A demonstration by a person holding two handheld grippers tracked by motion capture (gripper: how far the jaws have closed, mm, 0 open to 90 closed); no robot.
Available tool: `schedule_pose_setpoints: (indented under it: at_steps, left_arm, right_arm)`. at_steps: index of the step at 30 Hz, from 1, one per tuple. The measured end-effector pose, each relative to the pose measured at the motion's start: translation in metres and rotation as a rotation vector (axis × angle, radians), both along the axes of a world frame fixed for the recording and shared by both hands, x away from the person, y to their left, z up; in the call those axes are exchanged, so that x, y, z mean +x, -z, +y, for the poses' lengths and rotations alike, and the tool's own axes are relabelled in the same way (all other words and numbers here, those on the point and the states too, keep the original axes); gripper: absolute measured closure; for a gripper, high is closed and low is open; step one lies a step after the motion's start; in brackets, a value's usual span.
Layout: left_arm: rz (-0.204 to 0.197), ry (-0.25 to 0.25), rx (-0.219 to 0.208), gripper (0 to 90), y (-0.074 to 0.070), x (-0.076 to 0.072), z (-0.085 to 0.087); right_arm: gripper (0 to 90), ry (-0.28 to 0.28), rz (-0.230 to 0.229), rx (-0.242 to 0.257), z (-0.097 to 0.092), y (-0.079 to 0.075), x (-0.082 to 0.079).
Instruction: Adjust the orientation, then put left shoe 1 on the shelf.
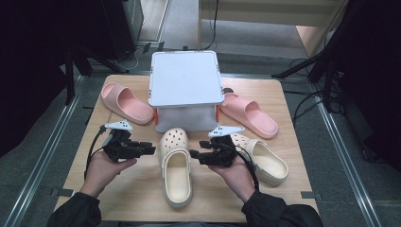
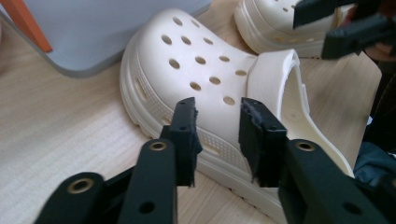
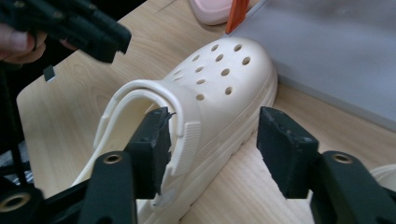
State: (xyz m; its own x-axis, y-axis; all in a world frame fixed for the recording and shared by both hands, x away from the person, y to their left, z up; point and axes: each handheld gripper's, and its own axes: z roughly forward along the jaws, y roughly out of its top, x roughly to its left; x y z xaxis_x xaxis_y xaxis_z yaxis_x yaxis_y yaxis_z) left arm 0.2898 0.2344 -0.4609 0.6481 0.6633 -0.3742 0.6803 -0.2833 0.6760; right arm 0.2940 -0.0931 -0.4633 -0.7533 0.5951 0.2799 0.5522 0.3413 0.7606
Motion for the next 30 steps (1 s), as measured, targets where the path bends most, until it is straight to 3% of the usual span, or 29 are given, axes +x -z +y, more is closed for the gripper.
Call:
schedule_pose_setpoints:
  at_steps: [3, 6, 15, 20, 26, 28, 30]
  left_arm:
    - [-0.015, 0.0, -0.01, 79.3, -0.008, 0.006, 0.001]
    - [-0.033, 0.014, -0.021, 83.6, -0.016, 0.013, 0.0]
    - [-0.049, 0.062, 0.01, 85.6, -0.034, 0.038, -0.005]
    - [-0.068, 0.087, 0.02, 89.0, -0.05, 0.053, -0.01]
    - [-0.101, 0.084, 0.003, 89.0, -0.073, 0.072, -0.011]
    - [-0.091, 0.077, 0.009, 88.9, -0.078, 0.079, -0.011]
    - [-0.109, 0.068, 0.025, 88.9, -0.083, 0.084, -0.013]
  right_arm:
    - [42.6, -0.005, 0.016, 0.002, 0.0, 0.001, -0.006]
    - [42.6, -0.011, 0.029, -0.004, 0.002, 0.002, -0.013]
    - [39.5, -0.01, 0.059, -0.068, 0.013, 0.015, -0.03]
    - [40.4, 0.002, 0.067, -0.06, 0.015, 0.016, -0.032]
    - [40.2, 0.014, 0.08, -0.076, 0.018, 0.02, -0.031]
    - [40.2, 0.016, 0.078, -0.08, 0.019, 0.022, -0.03]
    - [40.1, 0.026, 0.086, -0.082, 0.02, 0.023, -0.03]
